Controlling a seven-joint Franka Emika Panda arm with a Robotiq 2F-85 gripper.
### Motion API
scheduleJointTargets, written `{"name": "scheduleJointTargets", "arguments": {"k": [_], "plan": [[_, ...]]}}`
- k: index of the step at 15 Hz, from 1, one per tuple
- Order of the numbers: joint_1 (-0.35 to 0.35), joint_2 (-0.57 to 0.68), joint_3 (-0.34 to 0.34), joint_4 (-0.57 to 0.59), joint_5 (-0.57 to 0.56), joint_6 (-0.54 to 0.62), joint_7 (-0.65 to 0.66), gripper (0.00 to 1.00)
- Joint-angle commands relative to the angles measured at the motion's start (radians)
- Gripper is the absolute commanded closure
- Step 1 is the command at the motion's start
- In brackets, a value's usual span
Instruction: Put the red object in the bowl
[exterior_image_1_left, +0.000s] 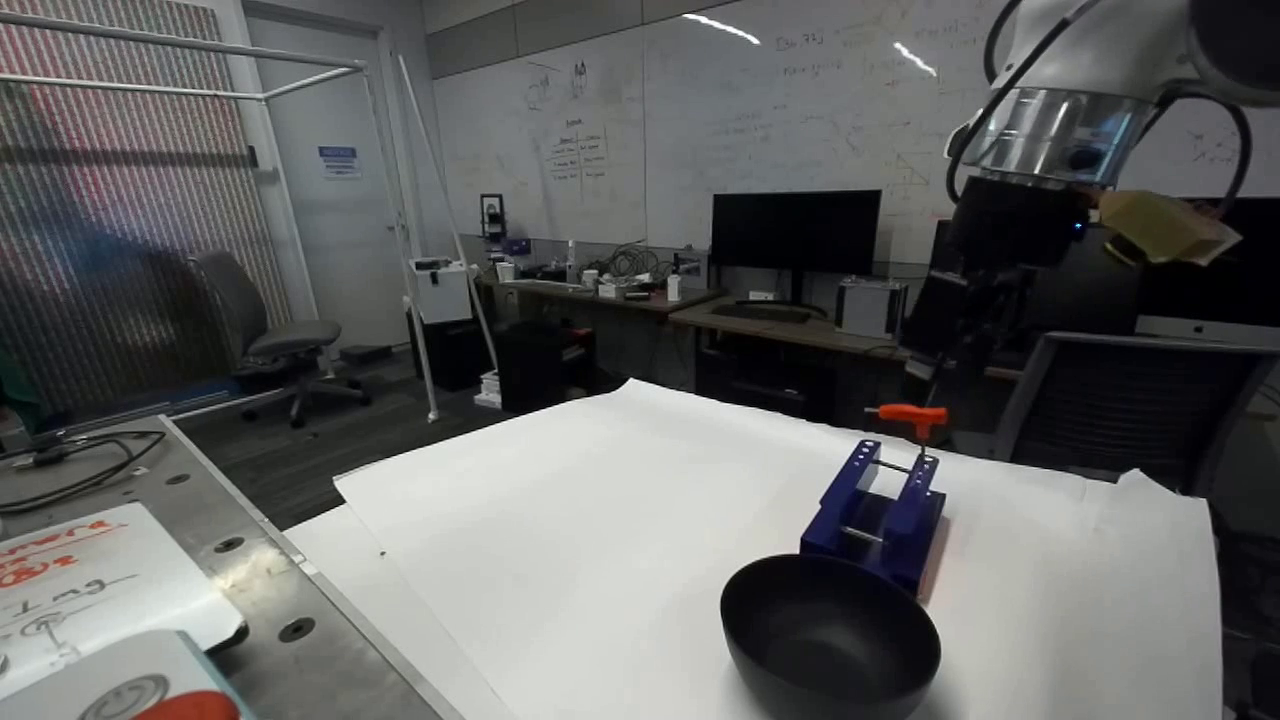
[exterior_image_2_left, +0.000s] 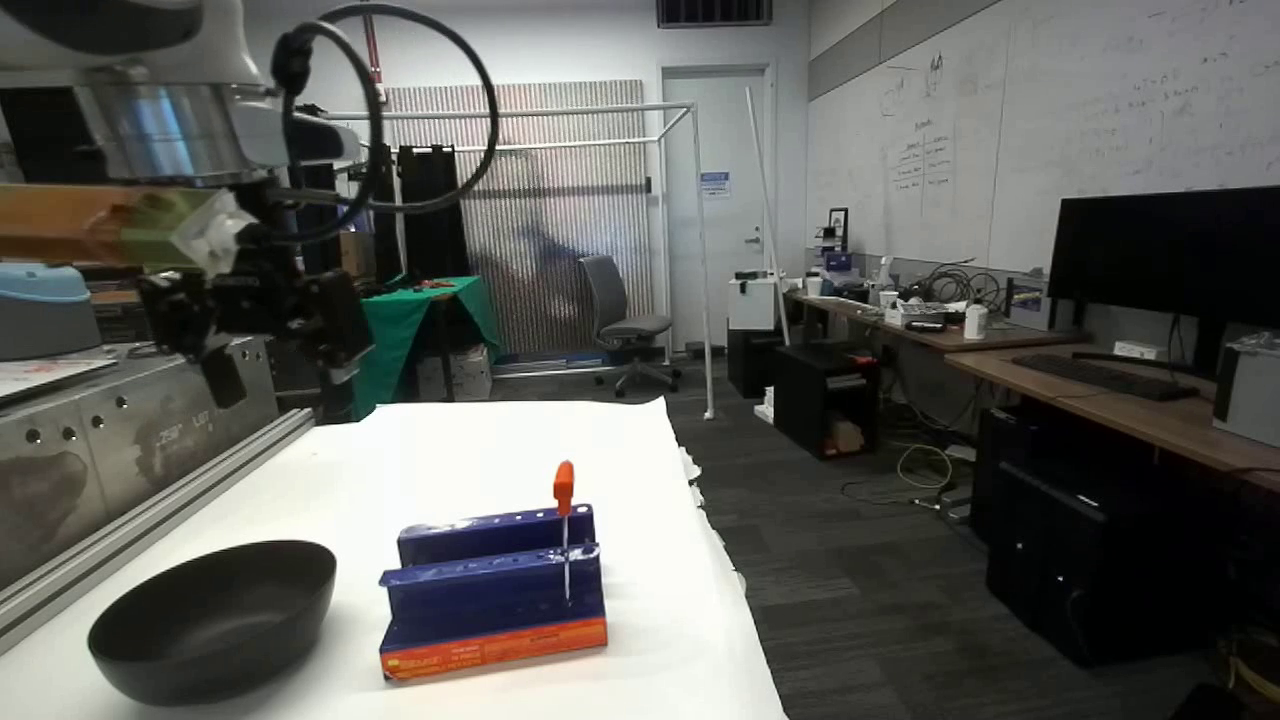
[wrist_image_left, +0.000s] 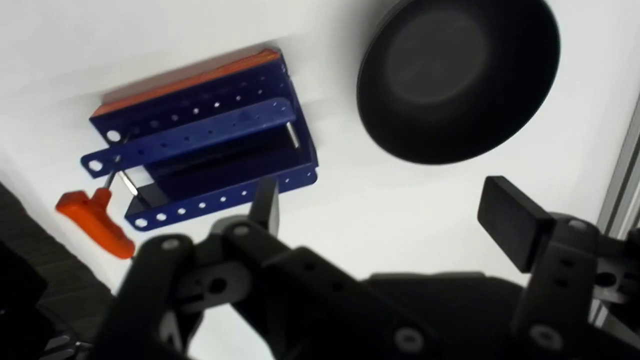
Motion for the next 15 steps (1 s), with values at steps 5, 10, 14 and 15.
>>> {"name": "scheduleJointTargets", "arguments": {"k": [5,10,14,15], "plan": [[-0.100,0.301,-0.144,0.370,-0.021,-0.172,-0.058,0.00],[-0.124,0.465,-0.198,0.471,0.033,-0.289,-0.109,0.00],[-0.127,0.549,-0.201,0.486,0.025,-0.252,-0.120,0.00],[-0.127,0.563,-0.201,0.489,0.016,-0.242,-0.117,0.00]]}}
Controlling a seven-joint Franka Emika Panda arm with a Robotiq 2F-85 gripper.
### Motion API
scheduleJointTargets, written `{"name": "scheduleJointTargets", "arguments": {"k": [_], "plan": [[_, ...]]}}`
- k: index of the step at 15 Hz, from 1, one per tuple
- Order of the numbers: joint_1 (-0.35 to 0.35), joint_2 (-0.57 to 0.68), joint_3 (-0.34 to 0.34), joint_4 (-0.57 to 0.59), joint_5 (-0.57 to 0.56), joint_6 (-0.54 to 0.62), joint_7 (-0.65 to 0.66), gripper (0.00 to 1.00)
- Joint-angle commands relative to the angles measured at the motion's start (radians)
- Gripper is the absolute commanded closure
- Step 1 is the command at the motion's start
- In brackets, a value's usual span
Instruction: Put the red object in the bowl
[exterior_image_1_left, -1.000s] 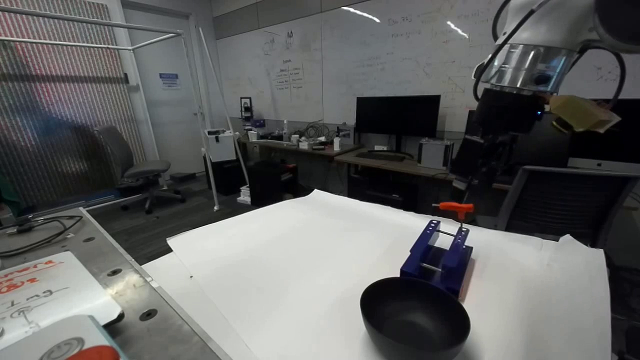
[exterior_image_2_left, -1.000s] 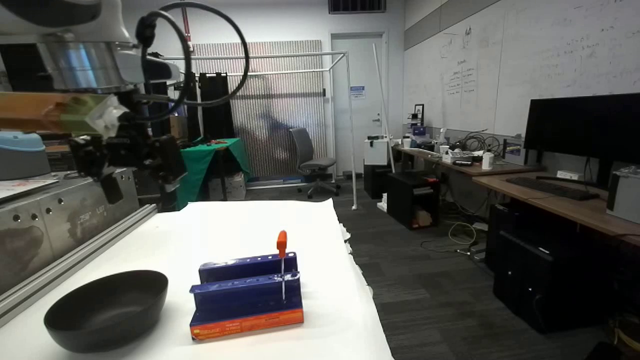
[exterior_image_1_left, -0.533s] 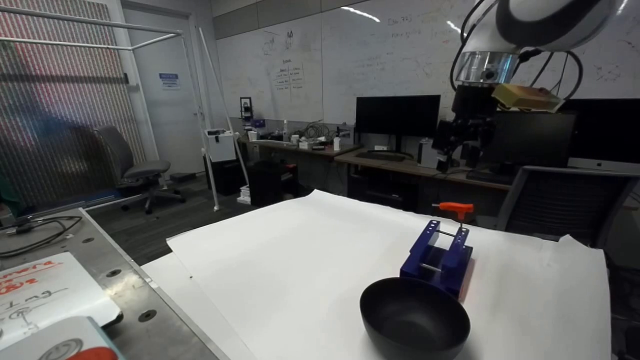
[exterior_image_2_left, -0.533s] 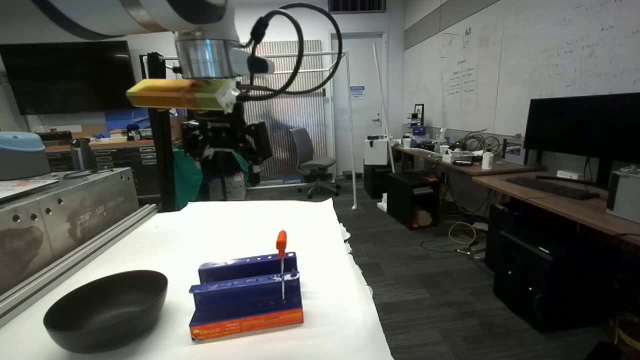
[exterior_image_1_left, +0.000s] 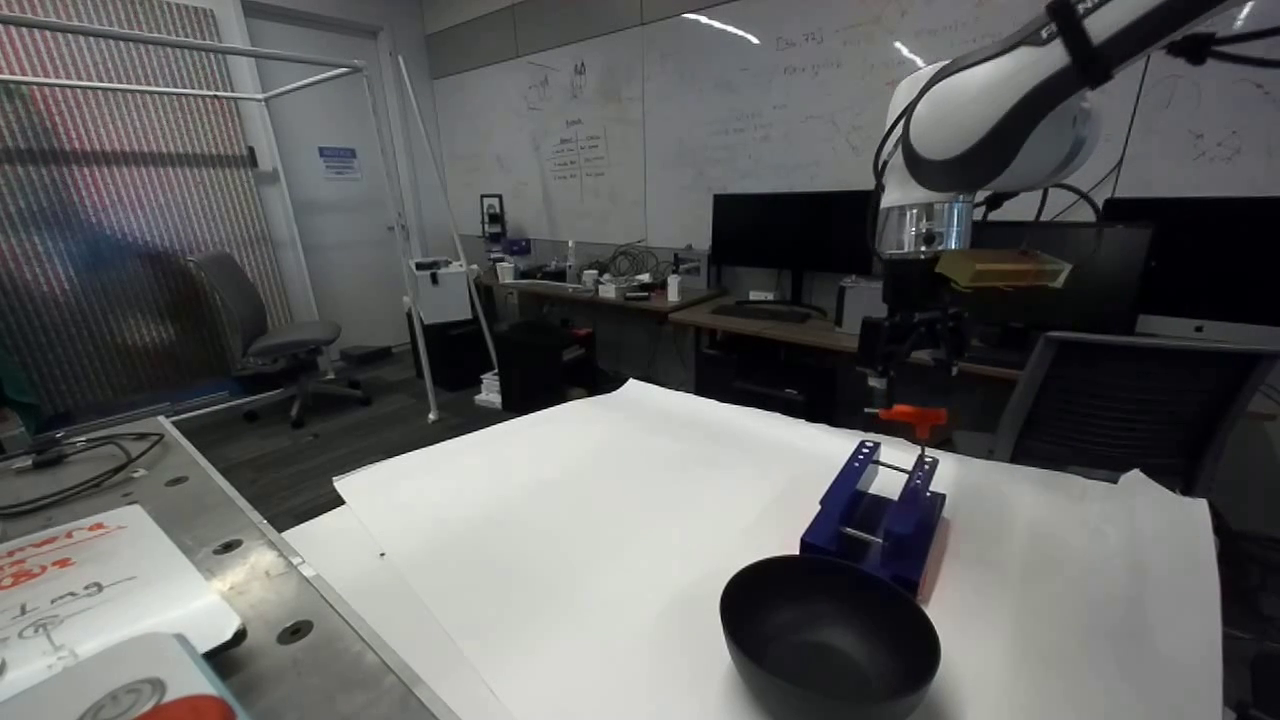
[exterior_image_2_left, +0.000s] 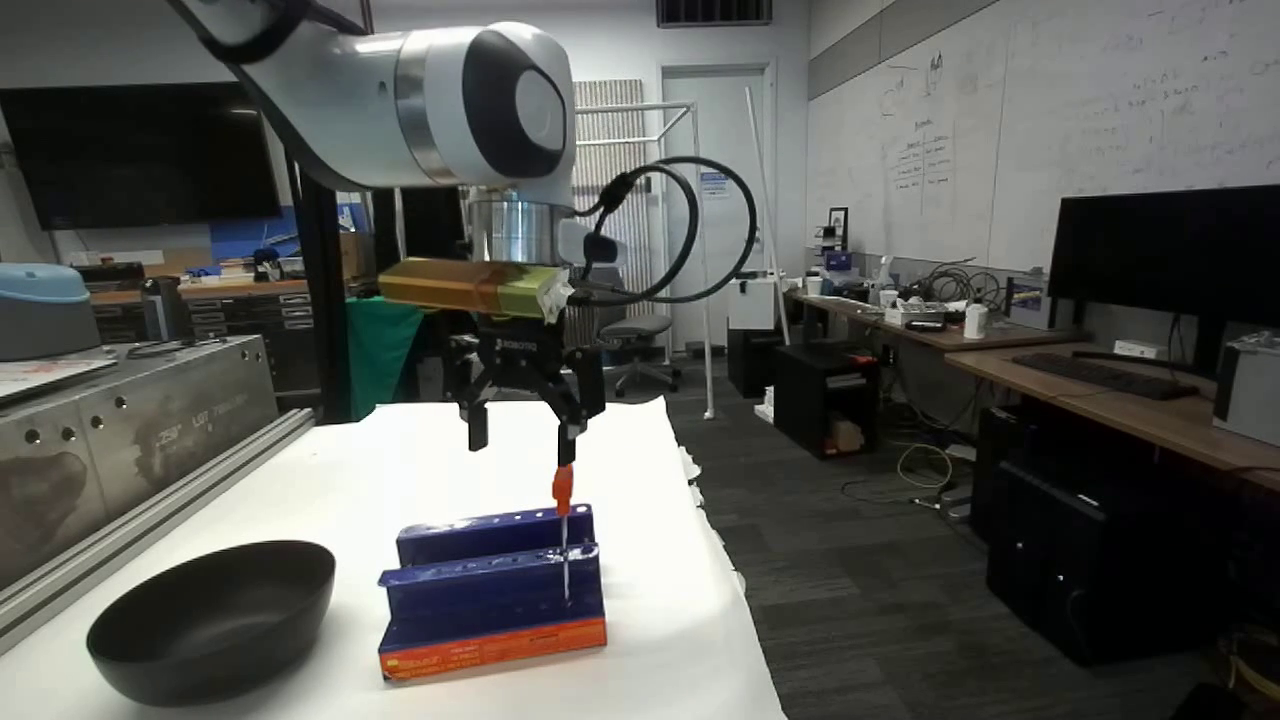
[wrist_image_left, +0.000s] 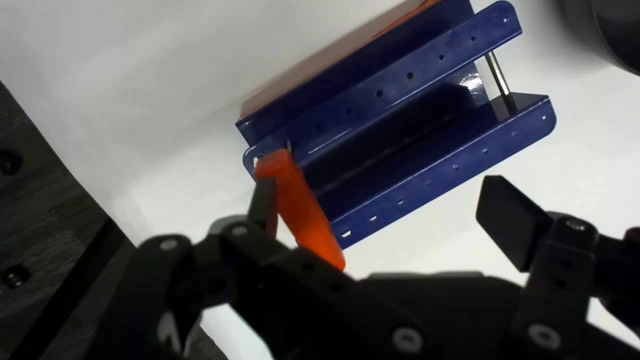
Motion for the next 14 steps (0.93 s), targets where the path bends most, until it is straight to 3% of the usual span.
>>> {"name": "scheduleJointTargets", "arguments": {"k": [1,5,6,7,14], "plan": [[0.000,0.061,-0.007,0.054,0.002,0.006,-0.019,0.00],[-0.006,0.090,-0.008,0.079,0.017,-0.029,-0.027,0.00],[-0.007,0.096,-0.009,0.077,0.016,-0.029,-0.024,0.25],[-0.008,0.099,-0.010,0.078,0.014,-0.031,-0.027,0.25],[-0.016,0.079,-0.016,0.067,0.017,-0.021,-0.010,0.80]]}}
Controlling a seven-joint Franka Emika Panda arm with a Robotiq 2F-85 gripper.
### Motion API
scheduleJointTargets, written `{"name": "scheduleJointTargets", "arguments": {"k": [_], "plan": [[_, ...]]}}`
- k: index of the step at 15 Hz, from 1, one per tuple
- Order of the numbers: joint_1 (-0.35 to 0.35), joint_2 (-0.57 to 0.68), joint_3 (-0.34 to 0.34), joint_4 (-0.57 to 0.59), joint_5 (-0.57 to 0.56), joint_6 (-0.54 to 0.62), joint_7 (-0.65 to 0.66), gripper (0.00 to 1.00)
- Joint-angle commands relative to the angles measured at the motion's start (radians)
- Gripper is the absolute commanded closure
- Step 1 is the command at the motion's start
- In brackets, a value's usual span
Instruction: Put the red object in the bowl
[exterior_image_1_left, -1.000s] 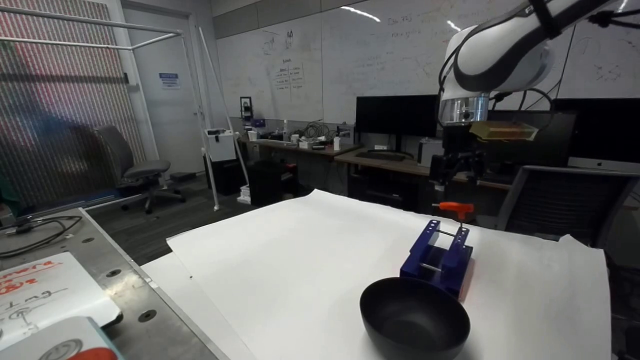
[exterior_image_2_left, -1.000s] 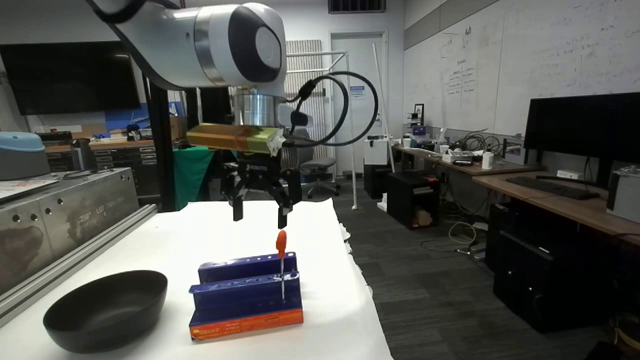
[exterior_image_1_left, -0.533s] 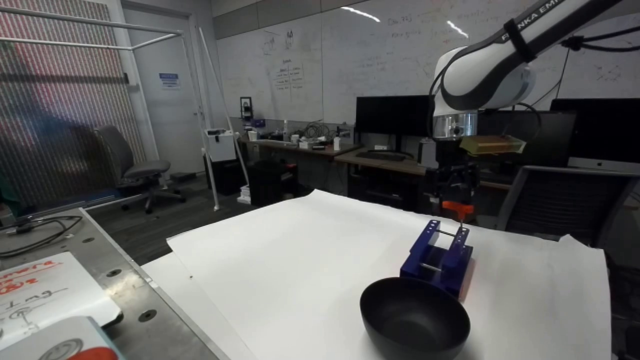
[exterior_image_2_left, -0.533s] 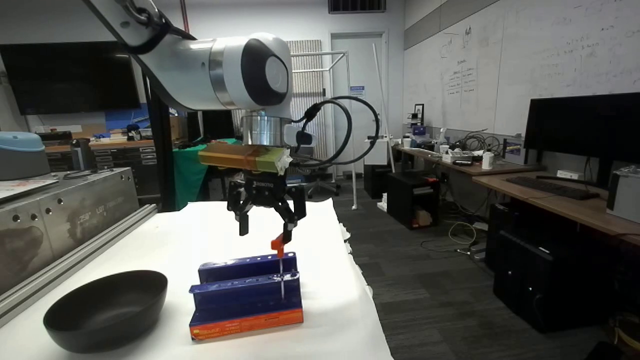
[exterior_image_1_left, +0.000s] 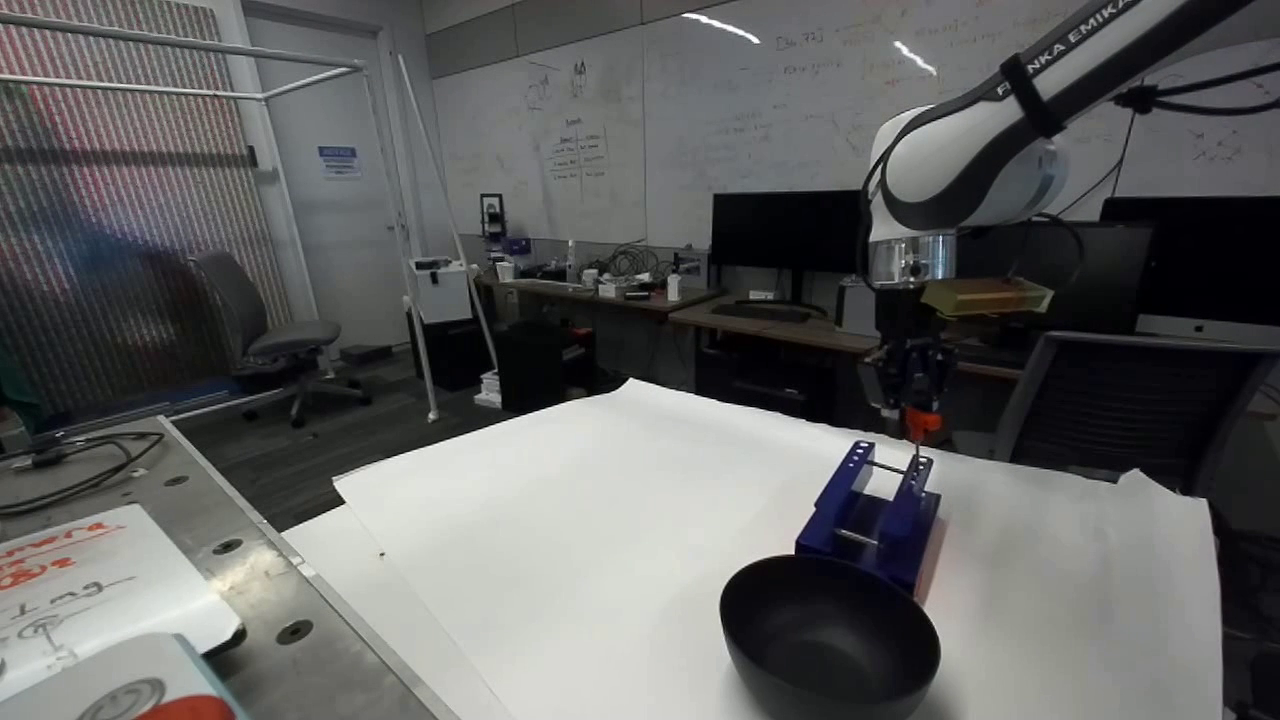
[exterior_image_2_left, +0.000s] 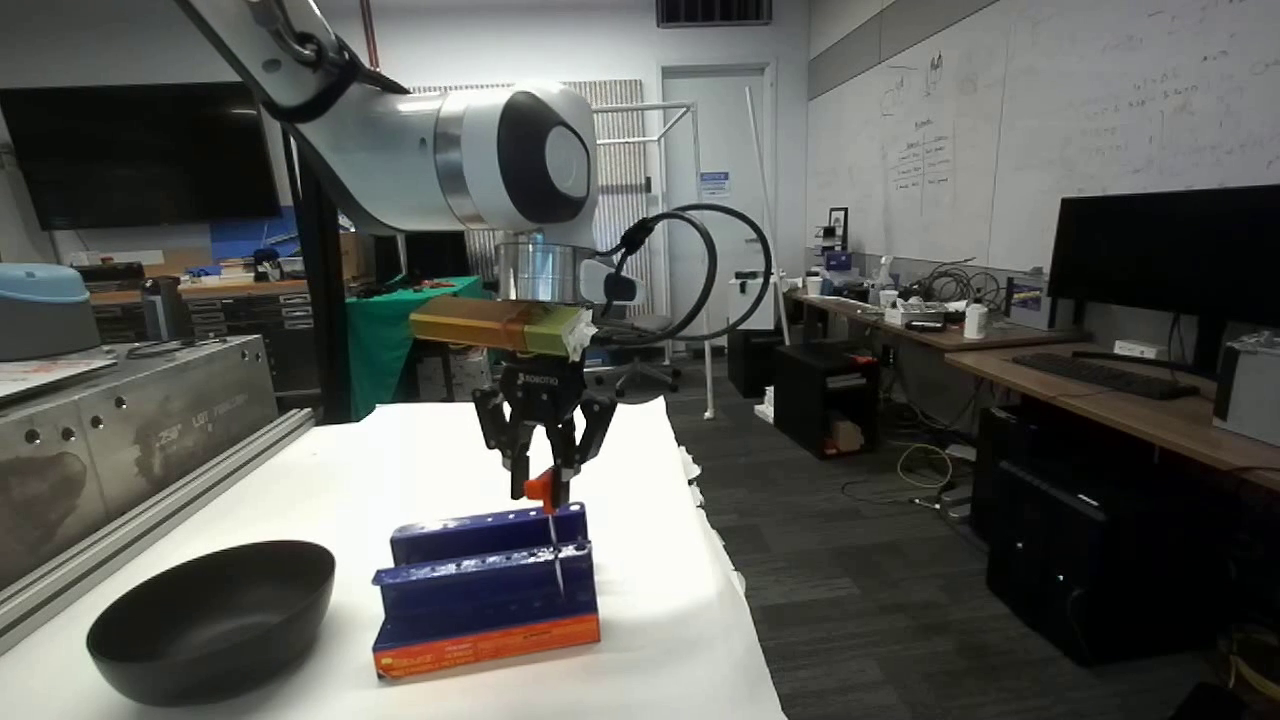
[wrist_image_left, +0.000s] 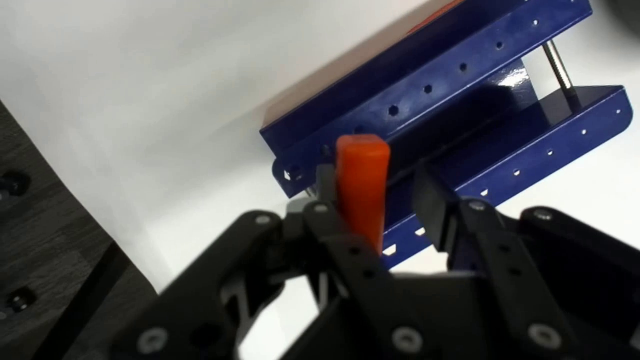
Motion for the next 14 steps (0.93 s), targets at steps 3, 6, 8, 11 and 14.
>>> {"name": "scheduleJointTargets", "arguments": {"k": [3,6,8,11,14], "plan": [[-0.008,-0.033,-0.017,0.028,0.019,-0.002,0.009,1.00],[-0.009,-0.090,-0.026,0.034,0.020,0.016,0.051,0.95],[-0.014,-0.145,-0.024,0.059,0.093,-0.022,0.092,0.95],[-0.017,-0.192,-0.026,0.104,0.227,-0.110,0.145,0.95],[-0.014,-0.206,-0.027,0.096,0.378,-0.141,0.190,0.95]]}}
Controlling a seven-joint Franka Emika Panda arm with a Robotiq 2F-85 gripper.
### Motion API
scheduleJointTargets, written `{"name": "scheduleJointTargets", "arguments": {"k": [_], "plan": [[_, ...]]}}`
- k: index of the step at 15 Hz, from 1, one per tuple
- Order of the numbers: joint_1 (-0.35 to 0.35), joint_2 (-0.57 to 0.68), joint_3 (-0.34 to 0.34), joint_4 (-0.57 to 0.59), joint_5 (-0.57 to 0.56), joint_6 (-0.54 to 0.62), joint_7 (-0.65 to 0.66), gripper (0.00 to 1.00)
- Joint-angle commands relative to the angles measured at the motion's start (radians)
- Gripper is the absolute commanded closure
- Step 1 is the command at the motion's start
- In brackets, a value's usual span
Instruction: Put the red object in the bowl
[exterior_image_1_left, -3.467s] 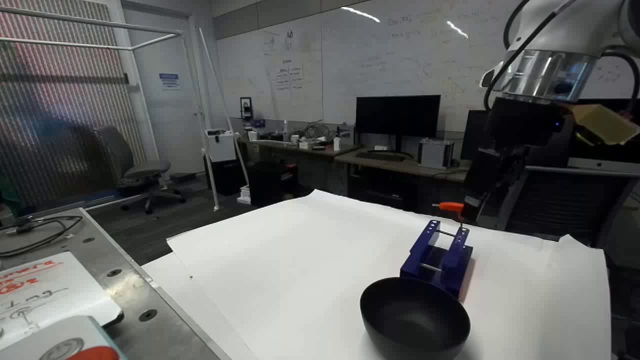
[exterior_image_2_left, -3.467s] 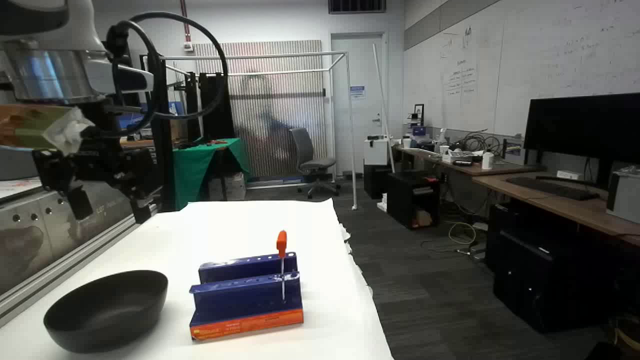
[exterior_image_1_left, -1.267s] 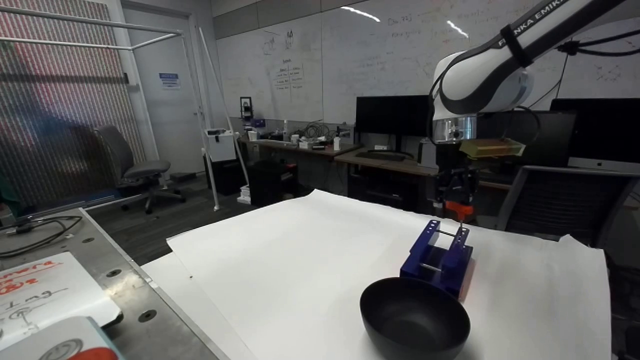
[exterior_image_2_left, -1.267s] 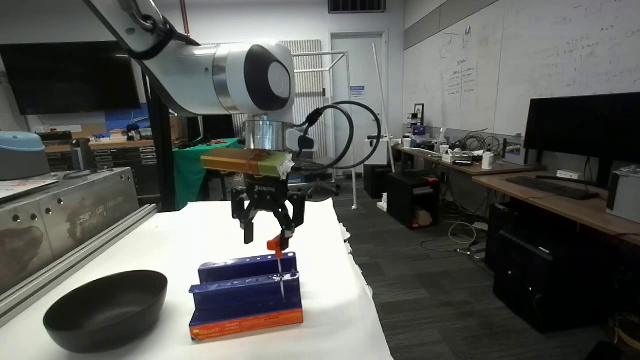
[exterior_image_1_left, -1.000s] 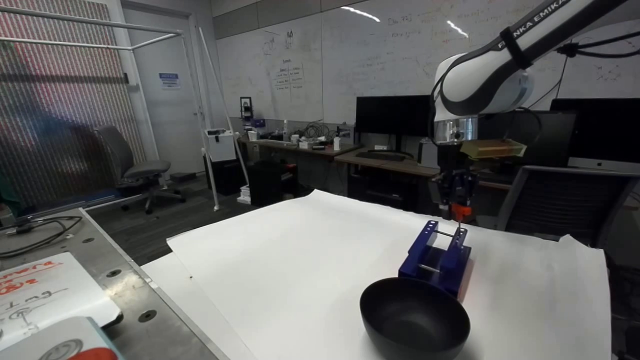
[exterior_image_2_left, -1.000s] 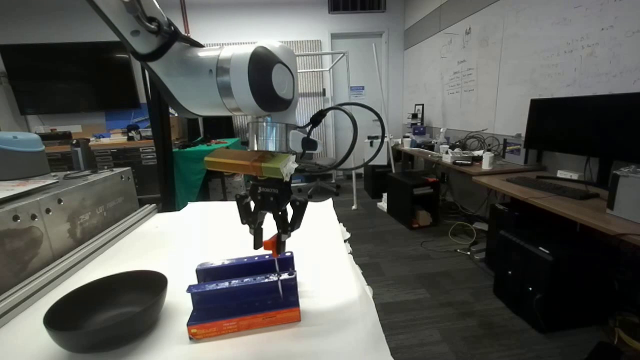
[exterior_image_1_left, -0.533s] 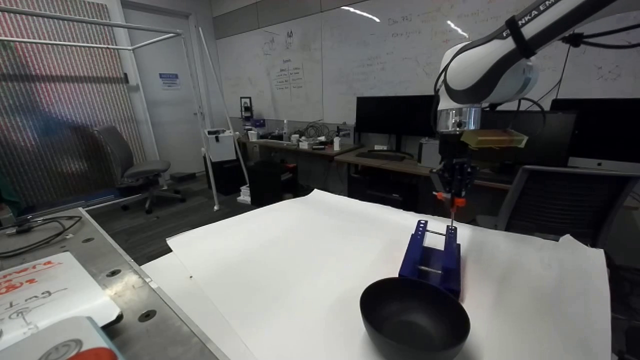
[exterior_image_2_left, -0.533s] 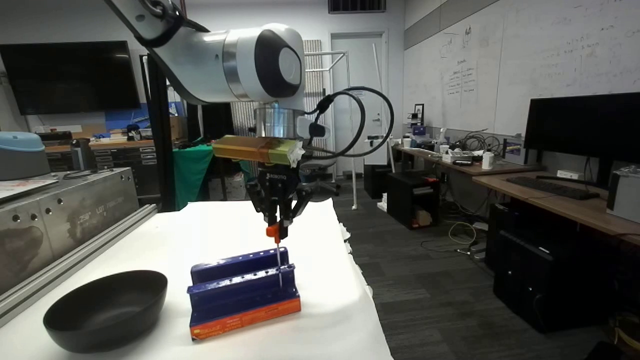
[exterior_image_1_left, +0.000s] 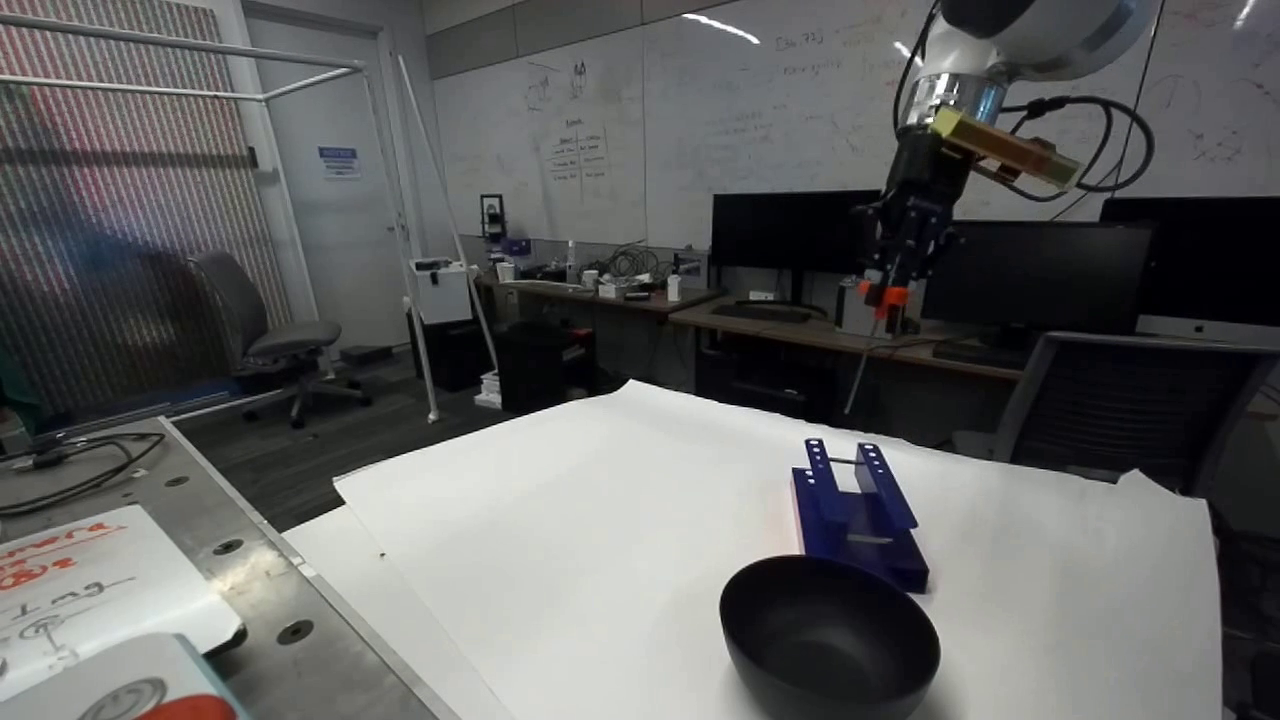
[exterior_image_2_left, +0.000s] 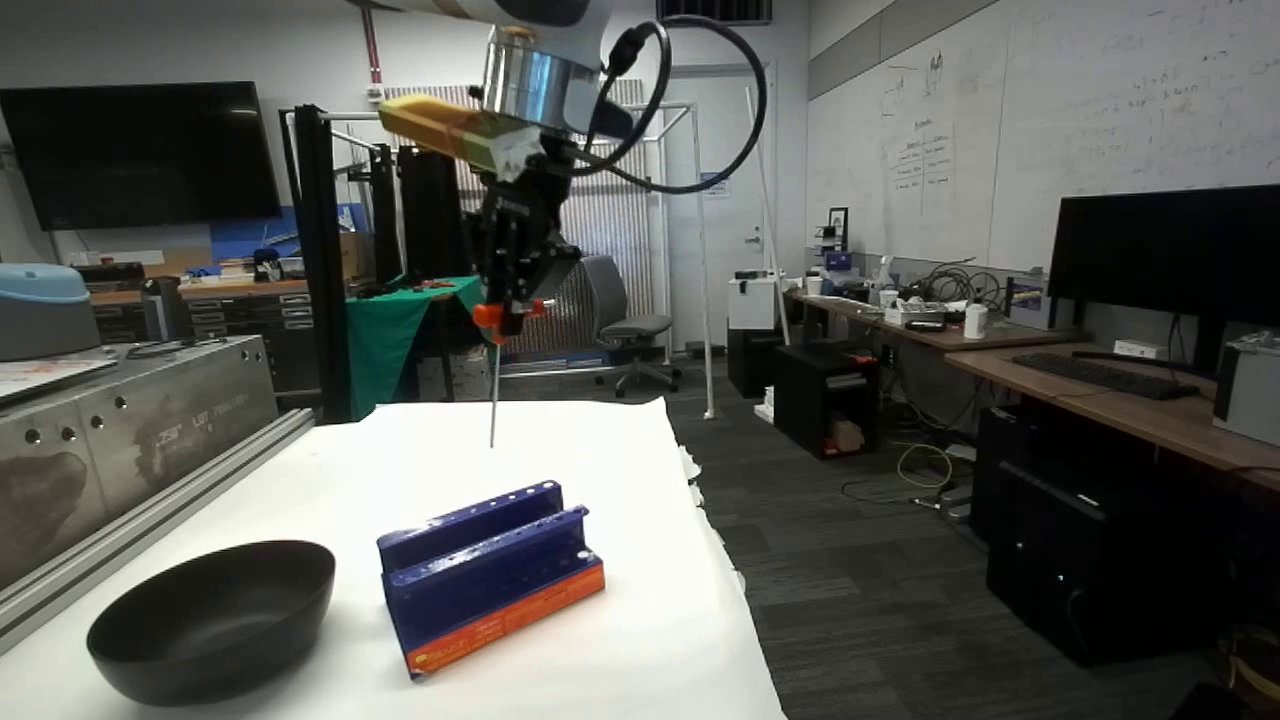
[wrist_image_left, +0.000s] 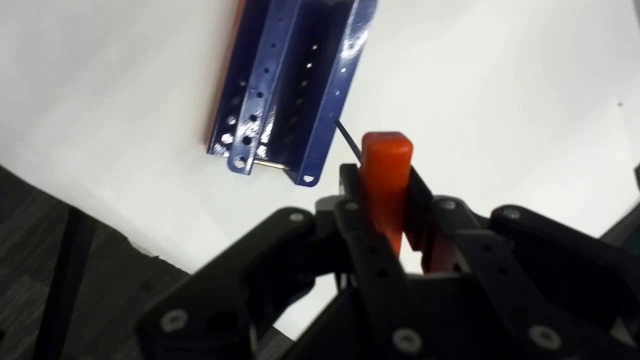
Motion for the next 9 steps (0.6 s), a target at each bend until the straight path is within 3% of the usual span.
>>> {"name": "scheduleJointTargets", "arguments": {"k": [1,9], "plan": [[0.001,-0.015,-0.004,-0.011,0.166,-0.034,0.065,0.95],[0.051,0.036,0.045,-0.196,0.370,-0.033,0.069,0.95]]}}
